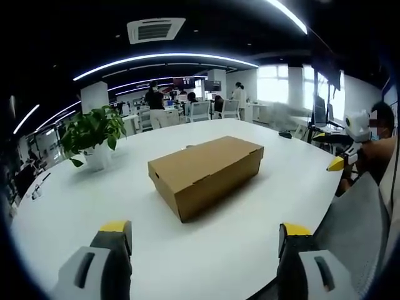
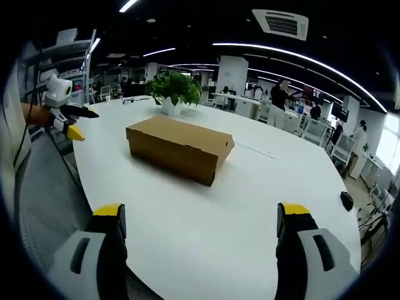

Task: Operate the shoe box by opening the lid, removing the specified soft item, and placing it in the target area until the item is outside and the box remains undamaged.

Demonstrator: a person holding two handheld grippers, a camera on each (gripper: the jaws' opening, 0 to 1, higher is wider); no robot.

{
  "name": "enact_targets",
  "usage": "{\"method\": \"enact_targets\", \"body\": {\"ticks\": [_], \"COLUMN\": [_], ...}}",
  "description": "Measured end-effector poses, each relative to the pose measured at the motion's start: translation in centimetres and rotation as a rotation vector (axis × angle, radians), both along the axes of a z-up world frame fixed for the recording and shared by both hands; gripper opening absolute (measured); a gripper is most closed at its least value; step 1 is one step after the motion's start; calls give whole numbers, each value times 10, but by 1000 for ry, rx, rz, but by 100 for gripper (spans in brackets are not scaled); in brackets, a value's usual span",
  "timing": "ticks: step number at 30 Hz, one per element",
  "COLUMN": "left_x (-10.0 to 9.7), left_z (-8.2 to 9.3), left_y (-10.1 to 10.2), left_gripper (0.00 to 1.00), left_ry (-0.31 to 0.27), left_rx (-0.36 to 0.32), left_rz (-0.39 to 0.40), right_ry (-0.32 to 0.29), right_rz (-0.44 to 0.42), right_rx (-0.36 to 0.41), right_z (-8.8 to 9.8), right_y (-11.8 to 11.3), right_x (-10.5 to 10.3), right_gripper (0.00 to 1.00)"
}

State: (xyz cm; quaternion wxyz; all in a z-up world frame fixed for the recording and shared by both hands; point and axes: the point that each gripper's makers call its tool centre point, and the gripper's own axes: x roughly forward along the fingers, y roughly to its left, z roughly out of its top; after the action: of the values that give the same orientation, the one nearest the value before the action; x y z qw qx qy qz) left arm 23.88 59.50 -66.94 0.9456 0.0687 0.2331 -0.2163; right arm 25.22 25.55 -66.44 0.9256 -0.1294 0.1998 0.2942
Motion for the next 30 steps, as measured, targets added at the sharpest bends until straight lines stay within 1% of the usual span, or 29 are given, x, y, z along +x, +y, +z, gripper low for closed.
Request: {"method": "enact_targets", "body": {"ticks": [7, 9, 14, 16, 20, 24, 30], "left_x": [3, 5, 8, 9, 14, 18, 26], "left_z": [0, -1, -2, -3, -1, -2, -3], "left_y": [0, 0, -2, -4, -9, -17, -20], "left_gripper": [100, 100, 99, 99, 97, 96, 95], "left_ry": [-2, 1, 9, 11, 8, 11, 17], "left_rx": [5, 11, 24, 22, 20, 14, 19], "left_rz": [3, 4, 3, 4, 9, 6, 5], "right_ry": [2, 3, 9, 11, 22, 25, 33], "right_rz": [16, 22, 20, 19, 15, 21, 43], "right_rx": [-6, -23, -7, -11, 7, 1, -8], "right_z": [0, -2, 0, -1, 0, -1, -3], "right_y": [2, 1, 1, 0, -1, -3, -4], "right_x": [2, 5, 10, 13, 19, 24, 31], "right_gripper": [96, 96, 96, 96, 96, 96, 94]}}
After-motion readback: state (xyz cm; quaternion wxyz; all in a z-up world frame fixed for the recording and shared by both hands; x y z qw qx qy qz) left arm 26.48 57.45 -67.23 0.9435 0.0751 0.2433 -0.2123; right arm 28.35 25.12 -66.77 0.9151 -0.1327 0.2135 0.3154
